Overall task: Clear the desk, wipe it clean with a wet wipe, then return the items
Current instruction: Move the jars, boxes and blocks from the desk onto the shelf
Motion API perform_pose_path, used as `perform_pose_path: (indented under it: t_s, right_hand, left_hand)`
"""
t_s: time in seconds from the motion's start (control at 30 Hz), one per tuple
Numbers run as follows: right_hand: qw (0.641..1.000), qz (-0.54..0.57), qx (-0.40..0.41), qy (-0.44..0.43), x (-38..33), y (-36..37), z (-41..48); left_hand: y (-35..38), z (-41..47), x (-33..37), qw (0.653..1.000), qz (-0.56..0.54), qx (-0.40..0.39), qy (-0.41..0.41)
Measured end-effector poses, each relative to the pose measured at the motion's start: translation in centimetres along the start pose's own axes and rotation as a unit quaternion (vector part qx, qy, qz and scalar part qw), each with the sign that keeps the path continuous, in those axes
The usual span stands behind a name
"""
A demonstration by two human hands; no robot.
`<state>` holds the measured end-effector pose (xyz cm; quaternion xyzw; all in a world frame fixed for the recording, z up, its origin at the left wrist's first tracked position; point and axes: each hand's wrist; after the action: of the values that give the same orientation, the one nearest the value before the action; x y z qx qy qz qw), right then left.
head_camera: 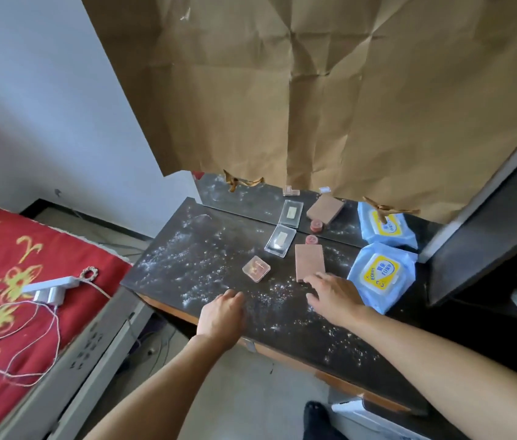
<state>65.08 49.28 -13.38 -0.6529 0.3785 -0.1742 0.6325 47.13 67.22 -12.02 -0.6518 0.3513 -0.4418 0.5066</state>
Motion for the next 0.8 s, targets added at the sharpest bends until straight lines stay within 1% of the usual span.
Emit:
perform_pose_path:
  t_s: [0.17,0.37,0.5,0.63,0.8]
  right_hand:
    - [1.000,-0.002,-0.022,0.020,-1.7,1.1,6.6]
    - [0.997,0.005,-0.022,0.074,-2.4,3.0,16.2]
    - [0.997,-0.024,-0.036,0.069,-2.2,4.2,21.0]
    - [0.996,-0.049,-0.061,0.048,-2.3,5.8,22.2]
    - [0.997,-0.046,-0.058,0.027,-1.7,6.7,21.5]
  left_hand:
    - [1.6,1.4,-3.1,0.999,-0.023,-0.021,-0.025]
    - [3.0,6.1,-6.1,0.995,-0.033,-0.075,-0.051]
    - [4.1,10.3,-6.9,0.994,-0.044,-0.094,-0.046]
    - [5.3,13.3,-7.2,0.990,-0.057,-0.117,-0.051]
    - [6.8,15.4,-7.0,0.989,-0.042,-0.138,-0.020]
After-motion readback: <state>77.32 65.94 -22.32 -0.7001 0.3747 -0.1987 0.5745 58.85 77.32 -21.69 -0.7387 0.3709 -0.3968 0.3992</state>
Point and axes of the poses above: each hand's wrist, its own z-axis towards the middle knuckle, its own y-axis out of the palm, x = y × z, and after that the axes turned 7 degrees about y, right-handed
